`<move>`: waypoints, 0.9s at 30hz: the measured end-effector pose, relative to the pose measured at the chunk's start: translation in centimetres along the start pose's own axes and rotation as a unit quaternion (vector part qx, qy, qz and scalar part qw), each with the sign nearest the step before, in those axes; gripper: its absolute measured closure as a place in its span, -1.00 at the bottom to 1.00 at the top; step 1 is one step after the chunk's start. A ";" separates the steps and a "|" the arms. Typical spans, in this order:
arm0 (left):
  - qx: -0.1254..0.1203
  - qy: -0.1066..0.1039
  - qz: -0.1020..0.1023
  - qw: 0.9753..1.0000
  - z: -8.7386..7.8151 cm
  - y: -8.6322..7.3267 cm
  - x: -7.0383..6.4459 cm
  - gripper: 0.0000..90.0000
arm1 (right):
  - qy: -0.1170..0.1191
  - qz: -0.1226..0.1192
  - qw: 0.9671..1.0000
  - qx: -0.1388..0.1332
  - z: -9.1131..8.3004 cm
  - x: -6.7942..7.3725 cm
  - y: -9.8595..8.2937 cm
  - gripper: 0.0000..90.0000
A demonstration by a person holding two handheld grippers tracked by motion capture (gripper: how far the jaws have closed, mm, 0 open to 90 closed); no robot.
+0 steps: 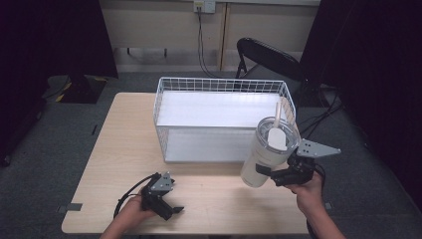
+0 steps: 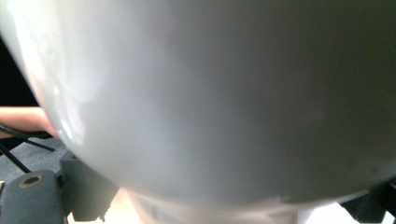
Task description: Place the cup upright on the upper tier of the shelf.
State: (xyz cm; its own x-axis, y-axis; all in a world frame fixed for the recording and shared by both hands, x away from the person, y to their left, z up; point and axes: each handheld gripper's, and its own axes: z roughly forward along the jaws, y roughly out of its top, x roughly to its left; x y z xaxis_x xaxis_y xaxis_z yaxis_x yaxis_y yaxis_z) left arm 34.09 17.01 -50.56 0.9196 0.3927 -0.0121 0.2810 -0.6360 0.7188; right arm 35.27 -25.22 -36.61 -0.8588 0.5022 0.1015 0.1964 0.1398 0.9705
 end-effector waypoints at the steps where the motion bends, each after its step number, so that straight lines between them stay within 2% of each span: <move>1: 0.000 0.000 0.000 1.000 0.0 0.0 0.0 -1.00 | 0.001 0.002 1.000 0.000 0.1 0.0 0.6 -0.77; 27: 0.000 -0.001 0.000 1.000 0.0 0.0 0.0 -1.00 | -0.003 0.008 1.000 0.015 1.4 -0.6 7.5 -0.77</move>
State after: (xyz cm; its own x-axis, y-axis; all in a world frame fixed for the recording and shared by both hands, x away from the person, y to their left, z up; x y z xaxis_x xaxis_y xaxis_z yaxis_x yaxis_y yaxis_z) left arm 34.09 17.00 -50.57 0.9197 0.3924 -0.0133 0.2815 -0.6353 0.7191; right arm 37.93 -23.34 -29.68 -0.8526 0.5095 0.1165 0.2249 0.1563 0.9618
